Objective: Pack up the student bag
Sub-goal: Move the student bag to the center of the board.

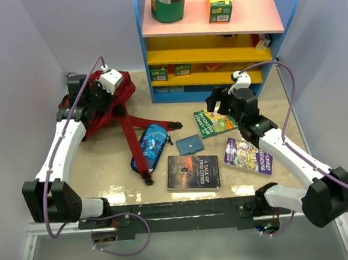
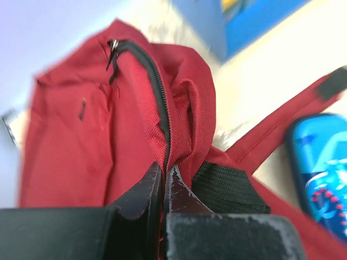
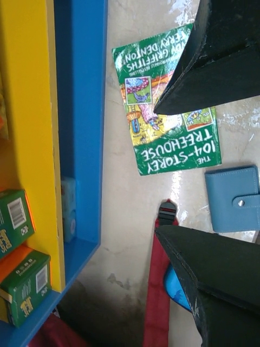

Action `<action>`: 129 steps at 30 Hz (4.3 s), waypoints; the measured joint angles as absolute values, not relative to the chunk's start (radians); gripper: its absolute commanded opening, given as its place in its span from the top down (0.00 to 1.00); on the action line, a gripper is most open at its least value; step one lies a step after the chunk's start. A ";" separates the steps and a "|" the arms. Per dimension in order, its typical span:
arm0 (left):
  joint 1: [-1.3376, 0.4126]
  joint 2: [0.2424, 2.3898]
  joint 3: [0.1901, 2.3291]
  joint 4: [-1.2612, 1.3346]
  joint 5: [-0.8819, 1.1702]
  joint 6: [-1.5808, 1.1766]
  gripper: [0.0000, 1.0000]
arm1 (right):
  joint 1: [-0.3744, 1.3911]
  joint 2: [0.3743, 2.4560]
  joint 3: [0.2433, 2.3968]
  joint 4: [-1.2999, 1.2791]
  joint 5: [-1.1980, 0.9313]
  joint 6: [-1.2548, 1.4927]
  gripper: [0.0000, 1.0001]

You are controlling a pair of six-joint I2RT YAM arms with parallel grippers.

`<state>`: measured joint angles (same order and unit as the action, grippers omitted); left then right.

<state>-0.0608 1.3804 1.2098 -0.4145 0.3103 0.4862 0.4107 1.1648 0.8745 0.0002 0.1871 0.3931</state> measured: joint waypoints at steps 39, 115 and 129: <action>-0.579 1.330 1.264 -0.585 0.494 0.147 0.00 | 0.492 1.142 0.859 -0.157 0.135 0.476 0.10; -0.152 1.558 1.185 -0.540 0.737 0.827 0.24 | 0.832 1.339 0.913 -0.289 0.445 0.492 1.00; -0.167 1.666 1.112 -0.385 0.853 1.135 0.31 | 0.850 1.281 0.875 -0.189 0.306 0.369 1.00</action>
<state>-0.1665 1.6665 1.1118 -0.3855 0.8528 1.1355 0.8505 1.2808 0.8749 -0.1894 0.3061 0.3691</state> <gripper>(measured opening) 0.711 0.018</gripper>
